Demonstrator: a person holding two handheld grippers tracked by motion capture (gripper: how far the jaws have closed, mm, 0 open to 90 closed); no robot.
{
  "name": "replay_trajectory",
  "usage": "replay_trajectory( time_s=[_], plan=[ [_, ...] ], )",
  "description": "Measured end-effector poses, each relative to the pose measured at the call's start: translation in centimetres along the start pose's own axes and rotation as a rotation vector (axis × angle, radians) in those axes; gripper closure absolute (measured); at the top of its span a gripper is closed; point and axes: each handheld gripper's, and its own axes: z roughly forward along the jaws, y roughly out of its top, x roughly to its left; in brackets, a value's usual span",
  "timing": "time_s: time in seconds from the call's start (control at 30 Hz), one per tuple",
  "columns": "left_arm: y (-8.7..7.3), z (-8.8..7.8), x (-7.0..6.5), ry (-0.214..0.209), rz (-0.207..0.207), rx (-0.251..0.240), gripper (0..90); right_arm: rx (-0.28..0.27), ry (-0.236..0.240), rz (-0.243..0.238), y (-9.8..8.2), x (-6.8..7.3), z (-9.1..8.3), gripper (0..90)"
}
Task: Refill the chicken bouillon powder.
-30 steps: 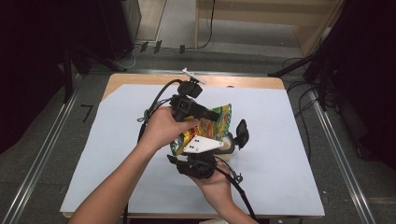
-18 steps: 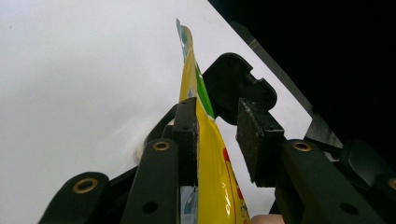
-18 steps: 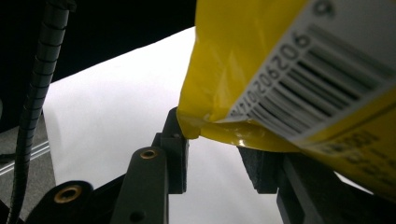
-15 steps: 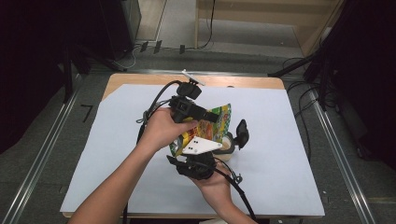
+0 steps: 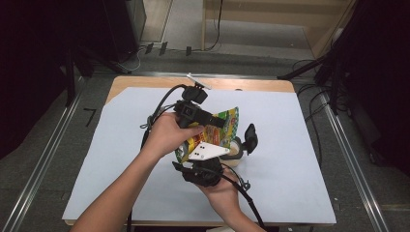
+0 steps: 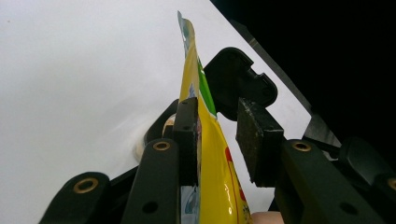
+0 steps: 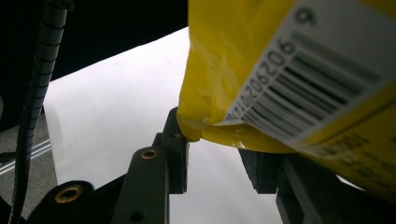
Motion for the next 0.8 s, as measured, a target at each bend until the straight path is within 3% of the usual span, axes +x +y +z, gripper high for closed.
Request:
replay_trajectory(
  time_s=[0.8],
  plan=[
    [0.40, -0.16, -0.32, 0.001, 0.004, -0.006, 68.9, -0.011, -0.008, -0.013, 0.34, -0.03, -0.42, 65.4]
  ],
)
